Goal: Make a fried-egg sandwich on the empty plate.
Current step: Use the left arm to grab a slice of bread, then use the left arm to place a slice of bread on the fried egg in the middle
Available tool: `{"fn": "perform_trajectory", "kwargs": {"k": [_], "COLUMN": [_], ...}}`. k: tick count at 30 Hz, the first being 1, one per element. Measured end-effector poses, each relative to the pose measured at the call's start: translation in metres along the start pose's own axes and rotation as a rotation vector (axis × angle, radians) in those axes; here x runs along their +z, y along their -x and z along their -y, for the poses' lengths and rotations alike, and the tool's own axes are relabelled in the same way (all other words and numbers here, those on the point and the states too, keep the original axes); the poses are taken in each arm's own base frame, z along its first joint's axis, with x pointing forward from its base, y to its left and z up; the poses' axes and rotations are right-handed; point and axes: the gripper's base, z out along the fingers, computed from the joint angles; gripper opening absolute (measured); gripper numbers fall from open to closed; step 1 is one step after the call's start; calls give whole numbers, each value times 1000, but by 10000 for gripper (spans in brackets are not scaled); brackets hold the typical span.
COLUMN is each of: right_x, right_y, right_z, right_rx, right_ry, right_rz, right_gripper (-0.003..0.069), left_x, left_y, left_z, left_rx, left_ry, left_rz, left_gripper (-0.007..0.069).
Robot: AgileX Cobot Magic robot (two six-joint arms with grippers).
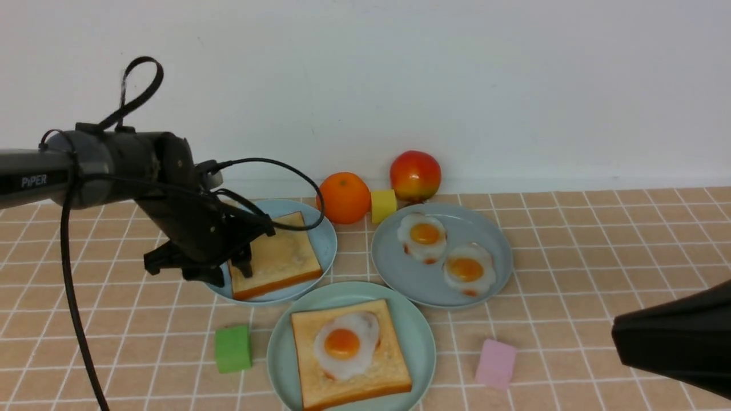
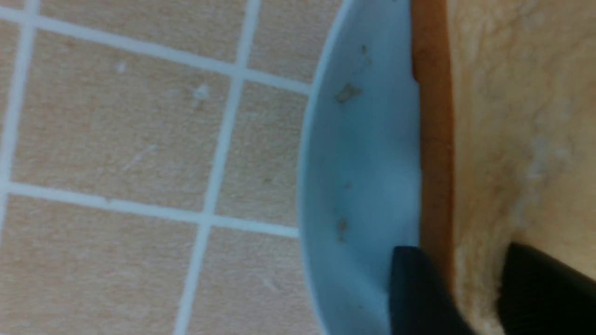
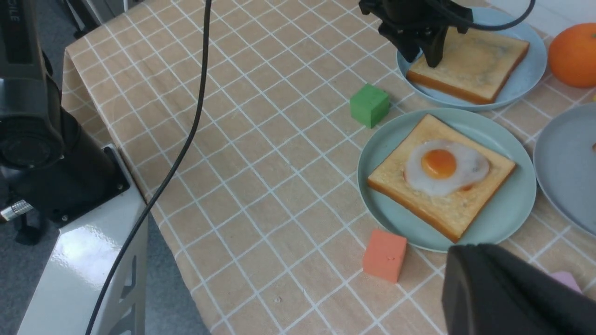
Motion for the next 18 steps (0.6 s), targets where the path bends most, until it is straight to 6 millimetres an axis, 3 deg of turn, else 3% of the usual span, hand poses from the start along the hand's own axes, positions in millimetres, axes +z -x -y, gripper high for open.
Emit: {"fn": "perform_trajectory", "kwargs": {"k": [3,5,9,12,13,14,15,18], "right_x": [0,0,0,0,0,0,0,0], "right_y": [1,1,1,1,1,1,1,1], "right_z": [0,0,0,0,0,0,0,0], "right_rx": [1,2,12,14,16,18,23,39], "right_ry": [-5,-4,-3,-3,-3,-3,-3,-3], "right_rz": [9,10,11,11,11,11,11,10], "right_gripper": [7,8,13,15,18,19,21,25], "left_x": [-2,-8,-34,-69,-95,-99,-119,-146], "left_y": [0,1,2,4,1,1,-6,-33], "left_z": [1,2,5,10,15,16,21,34], "left_rx": [0,4,29,34,38,41,50,76], "left_ry": [-3,-4,-14,-49,-90,-95,-136,-232], "left_rz": [0,4,28,78,108,115,138,159], "left_gripper": [78,16,0,0,0,0,0,0]}}
